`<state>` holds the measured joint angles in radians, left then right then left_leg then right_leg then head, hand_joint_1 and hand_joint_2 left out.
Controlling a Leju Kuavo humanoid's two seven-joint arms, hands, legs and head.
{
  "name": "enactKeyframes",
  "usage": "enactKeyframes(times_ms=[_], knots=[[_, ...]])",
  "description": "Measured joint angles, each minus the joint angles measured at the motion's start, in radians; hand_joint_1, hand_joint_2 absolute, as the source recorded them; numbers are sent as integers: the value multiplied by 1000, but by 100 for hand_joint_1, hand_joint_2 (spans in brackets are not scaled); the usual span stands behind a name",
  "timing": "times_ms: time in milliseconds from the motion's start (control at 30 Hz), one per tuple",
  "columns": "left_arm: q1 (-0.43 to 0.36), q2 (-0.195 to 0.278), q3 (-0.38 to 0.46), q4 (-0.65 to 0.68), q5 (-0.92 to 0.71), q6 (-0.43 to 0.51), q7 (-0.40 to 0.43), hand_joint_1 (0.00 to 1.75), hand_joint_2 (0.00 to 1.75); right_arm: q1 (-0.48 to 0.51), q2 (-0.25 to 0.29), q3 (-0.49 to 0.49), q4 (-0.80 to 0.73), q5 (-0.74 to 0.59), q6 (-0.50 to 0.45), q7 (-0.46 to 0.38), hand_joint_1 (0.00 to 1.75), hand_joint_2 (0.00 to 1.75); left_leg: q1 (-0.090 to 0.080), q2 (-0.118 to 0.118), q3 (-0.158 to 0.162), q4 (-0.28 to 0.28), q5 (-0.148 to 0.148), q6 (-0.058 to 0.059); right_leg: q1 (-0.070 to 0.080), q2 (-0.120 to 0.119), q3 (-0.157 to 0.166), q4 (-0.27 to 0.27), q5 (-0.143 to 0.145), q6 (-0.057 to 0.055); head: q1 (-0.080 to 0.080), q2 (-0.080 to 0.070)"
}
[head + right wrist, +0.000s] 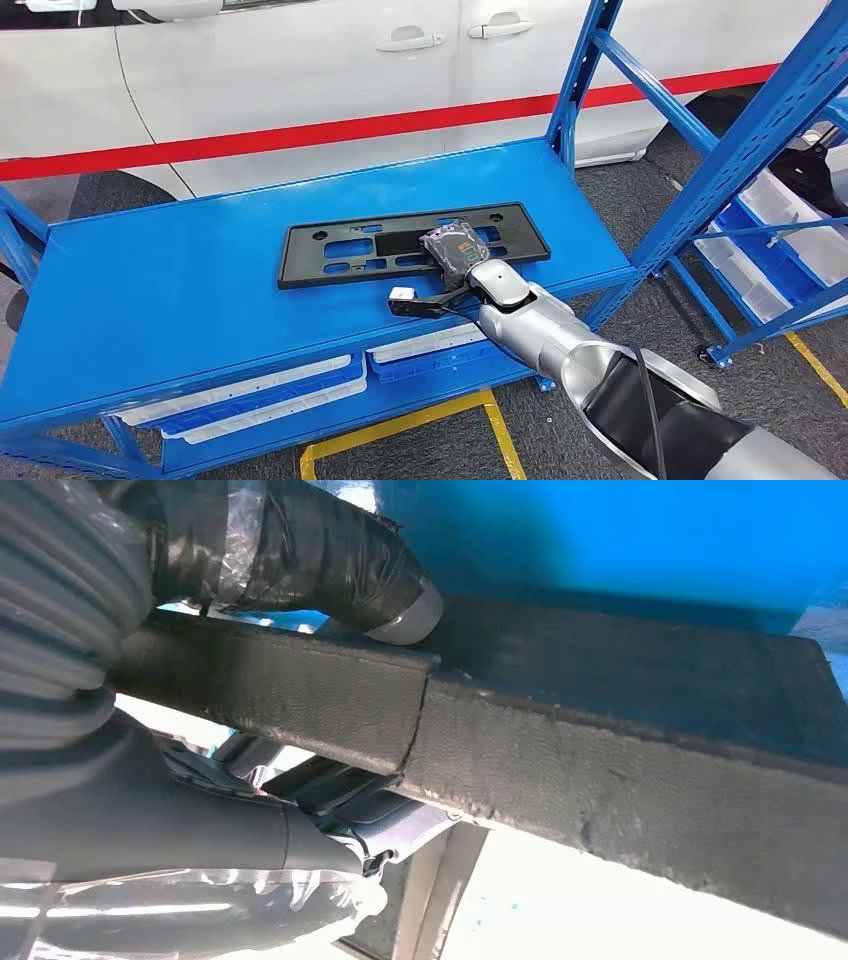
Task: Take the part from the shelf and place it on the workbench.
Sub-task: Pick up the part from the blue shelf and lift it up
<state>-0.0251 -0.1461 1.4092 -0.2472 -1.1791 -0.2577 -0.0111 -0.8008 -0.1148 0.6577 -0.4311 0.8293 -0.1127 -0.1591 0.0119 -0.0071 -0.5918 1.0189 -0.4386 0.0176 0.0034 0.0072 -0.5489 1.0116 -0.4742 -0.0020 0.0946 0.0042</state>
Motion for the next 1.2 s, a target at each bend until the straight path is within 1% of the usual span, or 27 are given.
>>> enactKeyframes(times_ms=[100, 233, 300, 367, 400, 467, 567, 633, 667, 700, 733, 767, 833, 867, 900, 933, 967, 1000, 1033, 1067, 1100, 1133, 1167, 1200], knots=[[0, 0, 0, 0, 0, -2, -3, 0, 0, 0, 0, 0, 0, 0, 0, -3, 175, 175, 0, 0, 0, 0, 0, 0, 0, 0, 0, 0, 0, 0, 0, 0], [0, 0, 0, 0, 2, -2, -11, 0, 175, 1, 0, 0, 0, 3, -2, -11, 175, 175, 0, 0, 0, 0, 0, 0, 0, 0, 0, 0, 0, 0, 0, 0], [0, 0, 0, 0, 4, 3, -20, 0, 175, 1, 0, 0, 0, -5, -5, -28, 175, 175, 0, 0, 0, 0, 0, 0, 0, 0, 0, 0, 0, 0, 0, 0], [1, 0, 0, 0, 5, 13, -31, 0, 175, 3, -10, -1, -22, -47, 0, -95, 175, 175, 0, 0, 0, 0, 0, 0, 0, 0, 0, 0, 0, 0, 0, 0], [1, 0, 0, -2, 5, 17, -34, 0, 175, 7, -25, -2, -62, -84, 15, -136, 175, 175, -2, 0, -1, 1, -1, 1, -2, 0, 0, 0, 0, 1, 0, 0], [4, -1, 1, -12, 6, 20, -33, 0, 175, 23, -72, -9, -205, -152, 63, -176, 175, 175, -5, 0, -3, 4, -2, 4, -6, 0, -2, 0, 1, 4, 0, 0], [6, -2, 1, -27, 4, 19, -31, 0, 175, 41, -129, -30, -421, -197, 107, -165, 175, 175, -9, 1, -6, 6, -5, 9, -11, 2, -5, -1, 1, 8, 0, 0], [6, -3, 1, -33, 0, 20, -30, 0, 175, 51, -159, -42, -529, -210, 114, -166, 175, 175, -11, 0, -5, 4, -1, 16, -13, 2, -4, -3, 3, 14, 0, 0], [6, -4, 1, -34, -3, 21, -30, 0, 175, 58, -173, -46, -574, -215, 115, -169, 175, 175, -8, 0, -2, -3, 5, 21, -13, 1, -3, -2, 0, 17, 0, 0], [6, -5, 1, -35, -7, 21, -29, 0, 175, 64, -185, -50, -612, -219, 115, -172, 175, 175, -5, 1, 1, -12, 11, 26, -13, 0, -5, 6, -9, 20, 0, 0], [5, -7, 1, -35, -10, 21, -28, 0, 175, 70, -197, -53, -645, -222, 115, -177, 175, 175, -2, 1, 4, -21, 16, 30, -13, -1, -16, 32, -31, 23, 0, 0], [5, -8, 1, -35, -12, 21, -27, 0, 175, 77, -209, -57, -673, -223, 113, -180, 175, 175, 1, 2, 5, -27, 20, 33, -15, -1, -35, 77, -62, 25, 1, 0], [5, -8, 1, -36, -17, 22, -25, 0, 175, 93, -228, -63, -722, -227, 110, -186, 175, 175, 0, 2, 2, -27, 21, 36, -19, -1, -93, 205, -127, 31, 1, 0], [5, -8, 1, -36, -19, 23, -24, 0, 175, 104, -238, -64, -744, -229, 108, -189, 175, 175, 1, 2, 0, -25, 21, 35, -23, -1, -114, 251, -138, 35, 1, 0], [5, -8, 1, -36, -22, 23, -23, 0, 175, 114, -247, -64, -765, -231, 106, -192, 175, 175, 2, 3, -2, -22, 21, 35, -27, -2, -119, 266, -130, 38, 1, 0], [5, -8, 1, -36, -24, 24, -22, 0, 175, 122, -255, -65, -786, -233, 105, -195, 175, 175, 4, 3, -4, -17, 19, 32, -33, -2, -107, 242, -104, 42, 1, 0], [5, -9, 1, -36, -26, 24, -21, 0, 175, 126, -263, -65, -807, -233, 103, -197, 175, 175, 6, 2, -7, -10, 17, 28, -38, -4, -76, 184, -67, 47, 1, 0], [5, -9, 1, -36, -27, 25, -21, 0, 175, 128, -269, -67, -824, -233, 101, -198, 175, 175, 8, 2, -12, -3, 14, 22, -41, -4, -43, 119, -44, 51, 1, 0], [5, -9, 1, -36, -27, 25, -20, 0, 175, 130, -275, -69, -840, -234, 98, -198, 175, 175, 8, 1, -16, 4, 13, 14, -40, -2, -18, 70, -25, 50, 1, 0], [4, -9, 1, -36, -27, 26, -19, 0, 175, 131, -279, -71, -853, -234, 96, -198, 175, 175, 8, 0, -21, 10, 13, 5, -38, 0, -4, 39, -18, 46, 0, 0], [4, -9, 1, -37, -27, 26, -19, 0, 175, 132, -282, -73, -862, -234, 94, -198, 175, 175, 7, -1, -24, 12, 16, -3, -33, 3, -4, 32, -20, 40, 0, 0], [5, -9, 1, -37, -27, 27, -19, 0, 175, 135, -284, -74, -871, -234, 93, -198, 175, 175, 7, -2, -27, 12, 21, -12, -30, 4, -10, 34, -14, 32, 0, 0], [5, -9, 1, -37, -27, 27, -19, 0, 175, 136, -286, -74, -877, -234, 93, -198, 175, 175, 8, -3, -31, 13, 23, -18, -31, 3, -16, 32, -11, 24, 0, 0], [6, -9, 1, -37, -27, 27, -18, 0, 175, 138, -287, -75, -883, -234, 93, -198, 175, 175, 10, -2, -38, 20, 14, -24, -31, 2, -22, 32, -5, 13, 0, 0]])
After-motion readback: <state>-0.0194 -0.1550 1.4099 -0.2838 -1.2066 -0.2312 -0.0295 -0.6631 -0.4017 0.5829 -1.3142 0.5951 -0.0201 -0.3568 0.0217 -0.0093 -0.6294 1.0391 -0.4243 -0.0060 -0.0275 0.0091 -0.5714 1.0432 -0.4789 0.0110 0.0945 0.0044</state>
